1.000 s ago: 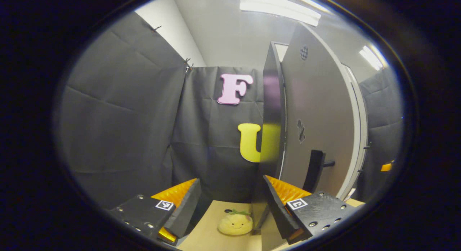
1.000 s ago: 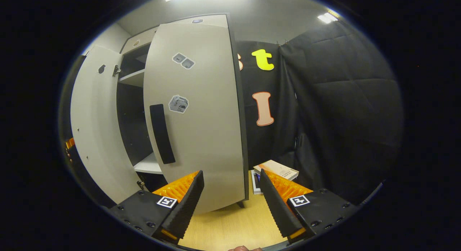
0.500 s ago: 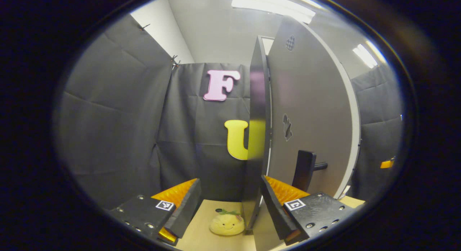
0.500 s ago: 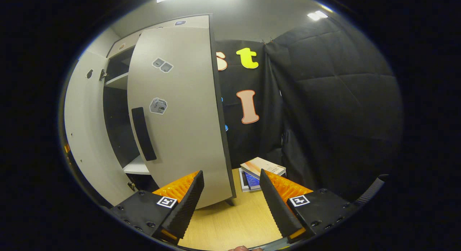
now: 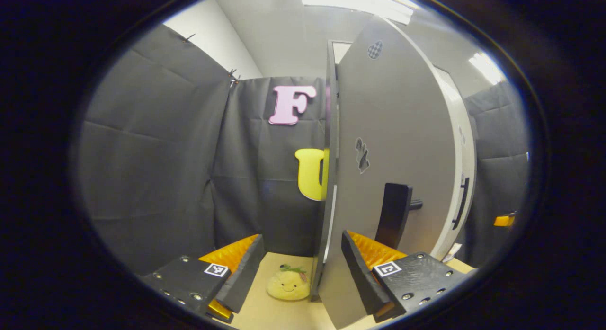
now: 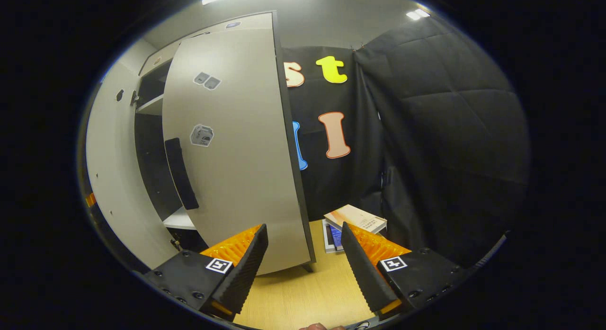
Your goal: Grab one shoe with the right hand and put it into the shoe cabinet, grab the other shoe with the left hand and put it into the shoe cabinet; then close the right door with the right hand and the left door with the left hand.
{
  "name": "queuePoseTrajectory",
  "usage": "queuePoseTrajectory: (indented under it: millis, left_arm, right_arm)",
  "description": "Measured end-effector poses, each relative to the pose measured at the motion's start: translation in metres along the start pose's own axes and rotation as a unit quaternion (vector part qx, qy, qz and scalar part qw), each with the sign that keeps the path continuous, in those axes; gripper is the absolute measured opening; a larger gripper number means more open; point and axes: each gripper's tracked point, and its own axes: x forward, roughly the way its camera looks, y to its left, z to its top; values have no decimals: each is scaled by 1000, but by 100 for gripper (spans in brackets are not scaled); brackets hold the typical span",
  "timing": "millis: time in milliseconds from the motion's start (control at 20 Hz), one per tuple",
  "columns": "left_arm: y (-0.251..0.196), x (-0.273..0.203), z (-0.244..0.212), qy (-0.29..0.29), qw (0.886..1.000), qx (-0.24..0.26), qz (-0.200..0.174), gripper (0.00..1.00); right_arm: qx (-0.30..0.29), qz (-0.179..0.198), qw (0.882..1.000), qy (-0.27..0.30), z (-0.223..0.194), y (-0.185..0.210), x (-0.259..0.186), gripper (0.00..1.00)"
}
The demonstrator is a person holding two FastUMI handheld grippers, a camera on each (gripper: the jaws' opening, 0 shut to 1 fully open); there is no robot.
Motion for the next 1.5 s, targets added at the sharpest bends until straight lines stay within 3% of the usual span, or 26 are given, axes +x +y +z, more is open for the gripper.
queuePoseTrajectory:
  millis: [150, 450, 750, 900, 1050, 1250, 1500]
  left_arm:
    - [-27, -6, -6, 8, 1000, 3, 23, 93]
    - [-71, -6, -11, 2, 998, 3, 59, 92]
    - [-136, 27, -17, 1, 1000, -13, 28, 93]
    - [-158, 28, -20, -3, 999, -1, 39, 93]
    - [-162, 26, -23, -3, 999, 2, 37, 93]
    - [-160, 26, -16, -3, 1000, -23, 1, 96]
    - [-153, 8, -12, -7, 1000, -6, -25, 93]
  right_arm:
    - [-6, 25, 1000, -2, 11, -11, 17, 98]
    - [3, 36, 999, -1, 10, -37, 36, 98]
    - [7, 40, 999, -1, 13, -60, 46, 98]
    - [2, 42, 999, 3, 13, -65, 46, 97]
    - [4, 41, 999, -2, 17, -64, 46, 97]
    - [9, 38, 999, -2, 15, -54, 44, 98]
    - [13, 26, 1000, 6, 8, -35, 39, 97]
